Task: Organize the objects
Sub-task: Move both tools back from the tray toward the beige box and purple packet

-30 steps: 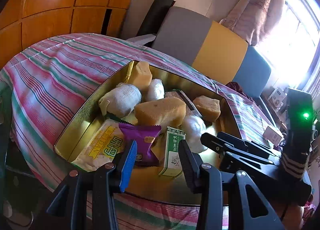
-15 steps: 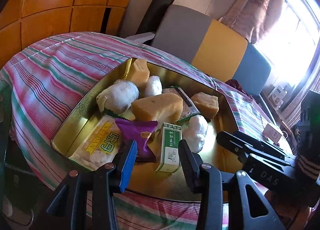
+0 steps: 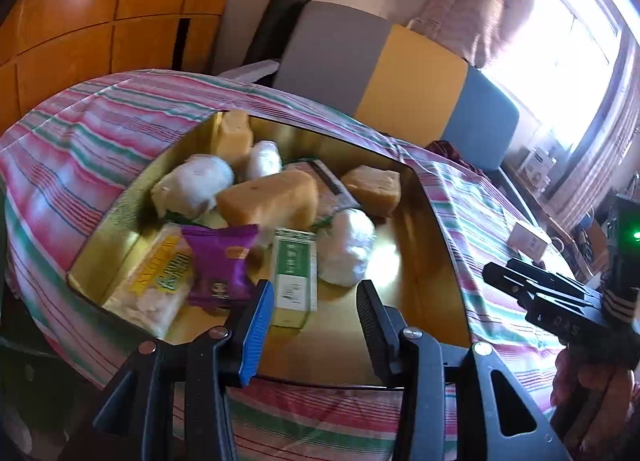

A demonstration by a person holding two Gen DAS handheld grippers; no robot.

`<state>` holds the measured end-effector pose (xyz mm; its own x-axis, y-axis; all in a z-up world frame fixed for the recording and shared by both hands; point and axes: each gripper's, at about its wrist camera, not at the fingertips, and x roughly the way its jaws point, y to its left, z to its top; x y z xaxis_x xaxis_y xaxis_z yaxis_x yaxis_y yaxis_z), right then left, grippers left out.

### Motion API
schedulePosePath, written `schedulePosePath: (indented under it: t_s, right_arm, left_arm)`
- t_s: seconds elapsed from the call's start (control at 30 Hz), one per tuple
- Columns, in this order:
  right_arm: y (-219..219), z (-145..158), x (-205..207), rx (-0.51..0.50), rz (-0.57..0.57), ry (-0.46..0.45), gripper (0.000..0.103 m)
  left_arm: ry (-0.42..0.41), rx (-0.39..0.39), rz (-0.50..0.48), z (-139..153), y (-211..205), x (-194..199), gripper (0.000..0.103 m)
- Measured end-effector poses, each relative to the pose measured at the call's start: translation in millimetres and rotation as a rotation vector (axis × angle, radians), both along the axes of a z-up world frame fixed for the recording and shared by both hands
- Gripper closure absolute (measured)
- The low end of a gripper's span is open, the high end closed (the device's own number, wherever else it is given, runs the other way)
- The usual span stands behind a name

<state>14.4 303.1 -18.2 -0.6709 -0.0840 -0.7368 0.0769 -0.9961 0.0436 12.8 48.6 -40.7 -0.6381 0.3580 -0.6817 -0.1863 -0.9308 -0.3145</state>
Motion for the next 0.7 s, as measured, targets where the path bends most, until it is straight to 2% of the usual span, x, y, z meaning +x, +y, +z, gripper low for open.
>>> schedulePosePath:
  t_s: [0.13, 0.23, 0.37, 0.53, 0.6, 0.7]
  right_arm:
    - [51, -4, 3, 0.008, -0.095, -0.025, 0.038]
    - [79, -6, 2, 0.004, -0.151, -0.037, 0.035]
    - [125, -10, -4, 0.05, -0.215, -0.045, 0.032]
    - [207, 9, -15, 0.107, -0.367, 0.015, 0.032]
    - [237, 16, -25, 0.091, -0.416, 0.029, 0.03]
    - [278, 20, -40, 0.075, -0.489, 0.029, 0.023]
  left_arm:
    - [0.003, 0.026, -0.057, 6, 18, 4, 0.06]
    - [0.012, 0.007, -0.132, 14, 42, 7, 0.06]
    - [0.028, -0.027, -0.223, 25, 71, 14, 0.06]
    - [0.045, -0.054, -0.297, 34, 98, 22, 0.06]
    - [0.043, -0.068, -0.313, 36, 106, 23, 0.06]
    - [0.038, -0.079, -0.333, 38, 116, 23, 0.06]
